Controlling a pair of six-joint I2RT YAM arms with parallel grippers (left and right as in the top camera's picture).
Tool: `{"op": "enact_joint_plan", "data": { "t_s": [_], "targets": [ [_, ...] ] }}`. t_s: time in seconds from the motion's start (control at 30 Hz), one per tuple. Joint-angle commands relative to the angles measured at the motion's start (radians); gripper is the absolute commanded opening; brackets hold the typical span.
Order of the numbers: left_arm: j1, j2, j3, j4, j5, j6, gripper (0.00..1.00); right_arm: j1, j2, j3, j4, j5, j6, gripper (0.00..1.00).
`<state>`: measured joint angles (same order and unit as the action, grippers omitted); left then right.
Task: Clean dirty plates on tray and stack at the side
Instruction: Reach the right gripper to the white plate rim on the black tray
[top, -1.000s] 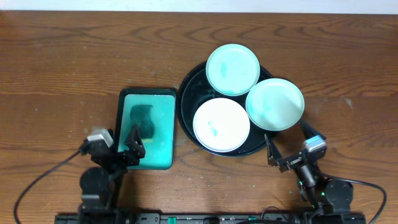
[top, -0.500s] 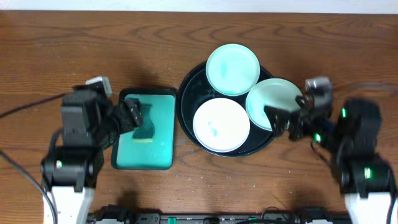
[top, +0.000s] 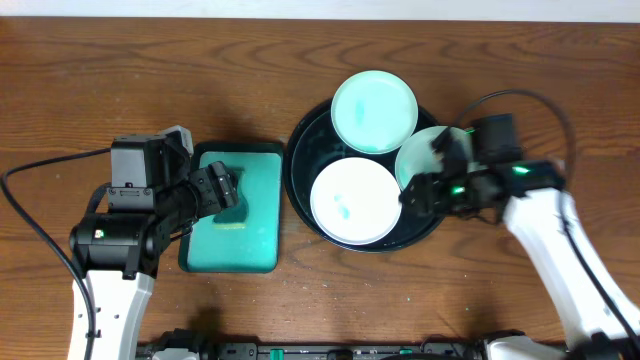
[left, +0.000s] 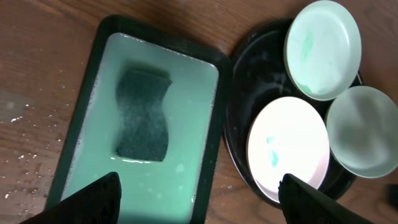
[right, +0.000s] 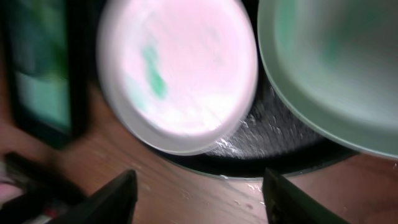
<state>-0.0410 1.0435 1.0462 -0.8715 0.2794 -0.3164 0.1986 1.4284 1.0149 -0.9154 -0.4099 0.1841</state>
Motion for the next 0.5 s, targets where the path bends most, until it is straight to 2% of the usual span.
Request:
{"op": "enact_joint_plan", "data": {
  "t_s": [0.0,0.07,0.13,0.23,0.33,0.47],
  "targets": [
    [-0.002,-0.002,0.026,0.002,0.016,0.006,0.81,0.101,0.095,-0.036,0.024,0.248,0.095,0.54],
    [-0.002,-0.001,0.026,0.002,0.007,0.010,0.81,0.141,0.151,-0.041,0.044,0.337,0.182,0.52],
    [-0.002,0.000,0.025,-0.001,-0.022,0.009,0.81,0.164,0.197,-0.042,0.095,0.349,0.194,0.51],
    [-0.002,0.012,0.016,-0.007,-0.049,0.009,0.79,0.183,0.271,-0.042,0.212,0.351,0.212,0.37],
    [-0.002,0.040,0.003,-0.021,-0.036,-0.003,0.73,0.180,0.340,-0.042,0.294,0.350,0.212,0.24],
    [-0.005,0.134,-0.012,-0.048,-0.050,-0.002,0.69,0.148,0.378,-0.035,0.322,0.337,0.211,0.04]
  ]
}}
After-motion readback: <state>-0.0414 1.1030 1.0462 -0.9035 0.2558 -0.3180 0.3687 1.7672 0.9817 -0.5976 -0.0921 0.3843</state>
